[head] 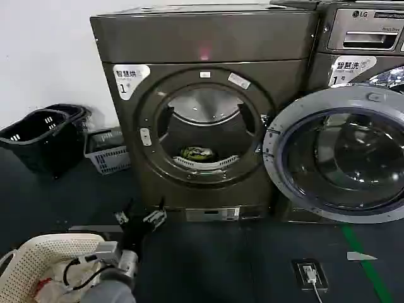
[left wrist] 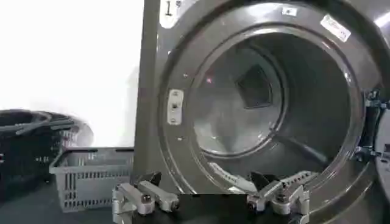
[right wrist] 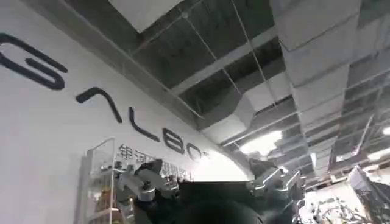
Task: Grasp the clothes from the dryer.
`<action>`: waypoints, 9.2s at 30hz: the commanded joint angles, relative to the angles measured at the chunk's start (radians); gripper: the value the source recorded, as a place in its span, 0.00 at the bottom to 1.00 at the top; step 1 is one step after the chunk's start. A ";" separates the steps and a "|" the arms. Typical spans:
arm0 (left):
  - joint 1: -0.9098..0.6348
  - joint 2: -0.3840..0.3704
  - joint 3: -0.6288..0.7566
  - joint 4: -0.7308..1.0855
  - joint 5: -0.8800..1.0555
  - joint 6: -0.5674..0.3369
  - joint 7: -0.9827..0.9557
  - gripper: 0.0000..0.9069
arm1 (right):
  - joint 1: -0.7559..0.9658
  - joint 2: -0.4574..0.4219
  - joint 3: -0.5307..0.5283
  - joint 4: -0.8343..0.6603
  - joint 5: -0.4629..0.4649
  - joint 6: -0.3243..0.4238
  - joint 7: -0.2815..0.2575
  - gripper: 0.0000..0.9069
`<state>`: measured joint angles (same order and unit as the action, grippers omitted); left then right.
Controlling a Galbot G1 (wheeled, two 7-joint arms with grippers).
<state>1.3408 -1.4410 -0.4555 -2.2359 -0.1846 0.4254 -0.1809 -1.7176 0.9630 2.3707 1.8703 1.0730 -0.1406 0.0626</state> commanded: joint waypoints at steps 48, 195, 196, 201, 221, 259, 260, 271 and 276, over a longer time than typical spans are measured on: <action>-0.014 -0.010 0.016 -0.011 0.034 -0.031 0.011 1.00 | -0.005 0.011 -0.011 0.031 0.040 0.093 -0.041 1.00; -1.477 0.030 0.714 1.983 0.932 -0.410 1.104 1.00 | -0.020 0.085 -0.042 0.075 -0.247 0.188 -0.057 1.00; -1.469 0.030 0.705 1.982 0.930 -0.410 1.104 1.00 | -0.021 0.085 -0.042 0.075 -0.247 0.188 -0.058 1.00; -1.444 0.030 0.686 1.985 0.931 -0.409 1.113 0.43 | -0.022 0.080 -0.042 0.076 -0.248 0.190 -0.058 1.00; -1.442 0.024 0.669 1.990 0.956 -0.415 1.171 0.00 | -0.030 0.083 -0.025 0.070 -0.247 0.196 -0.057 1.00; -1.023 0.011 0.137 1.294 0.182 -0.358 0.244 0.00 | -0.025 0.079 -0.045 0.048 -0.259 0.248 -0.073 1.00; -0.998 0.011 0.135 1.263 0.155 -0.400 0.214 0.00 | -0.026 0.078 -0.046 0.047 -0.255 0.253 -0.072 1.00; -0.756 -0.023 0.066 0.974 0.120 -0.518 -0.004 0.00 | -0.013 0.065 -0.052 0.048 -0.259 0.275 -0.080 1.00; -0.739 -0.037 0.066 0.963 0.144 -0.525 -0.006 0.00 | -0.018 0.065 -0.049 0.049 -0.255 0.291 -0.083 1.00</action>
<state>0.4745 -1.4593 -0.3518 -1.1112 0.0035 -0.0393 -0.0485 -1.7345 1.0284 2.3193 1.9195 0.8113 0.1264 -0.0162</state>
